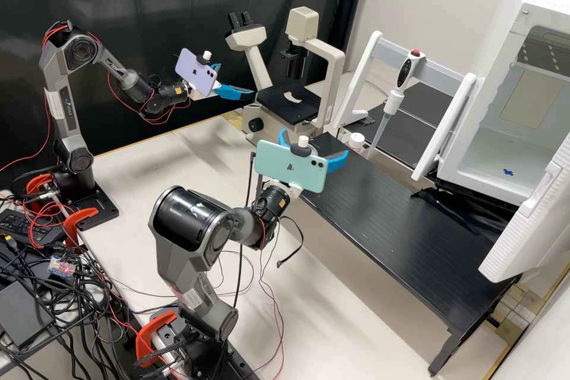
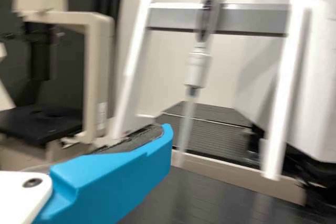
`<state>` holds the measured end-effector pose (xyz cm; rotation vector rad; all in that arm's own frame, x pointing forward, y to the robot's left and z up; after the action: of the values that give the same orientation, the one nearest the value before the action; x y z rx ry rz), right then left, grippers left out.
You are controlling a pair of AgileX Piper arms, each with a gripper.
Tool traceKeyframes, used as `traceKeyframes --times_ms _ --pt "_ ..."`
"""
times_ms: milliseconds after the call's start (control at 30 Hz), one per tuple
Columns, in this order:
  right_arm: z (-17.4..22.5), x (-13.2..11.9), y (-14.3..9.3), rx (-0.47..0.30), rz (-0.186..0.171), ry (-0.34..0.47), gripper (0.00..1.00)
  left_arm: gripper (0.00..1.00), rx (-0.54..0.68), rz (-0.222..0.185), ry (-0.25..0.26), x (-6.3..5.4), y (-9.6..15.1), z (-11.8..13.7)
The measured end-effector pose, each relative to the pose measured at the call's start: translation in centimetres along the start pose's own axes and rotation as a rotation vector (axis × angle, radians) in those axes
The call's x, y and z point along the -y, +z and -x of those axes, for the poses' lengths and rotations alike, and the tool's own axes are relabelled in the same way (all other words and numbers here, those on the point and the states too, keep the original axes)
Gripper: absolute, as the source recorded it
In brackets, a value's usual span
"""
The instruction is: Move the petri dish to the incubator
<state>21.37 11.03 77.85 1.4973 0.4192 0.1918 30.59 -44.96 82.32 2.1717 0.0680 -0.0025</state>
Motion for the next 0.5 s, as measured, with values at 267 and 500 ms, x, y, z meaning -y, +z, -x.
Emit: traceKeyframes --times_ms 267,500 --pt "-1.3 3.5 0.4 0.031 0.002 -0.116 1.00 1.00 0.000 0.000 0.000 0.0 0.0 0.0" --pt "-2.6 5.1 1.6 0.075 0.005 -0.167 1.00 1.00 0.000 0.000 0.000 0.0 0.0 0.0"
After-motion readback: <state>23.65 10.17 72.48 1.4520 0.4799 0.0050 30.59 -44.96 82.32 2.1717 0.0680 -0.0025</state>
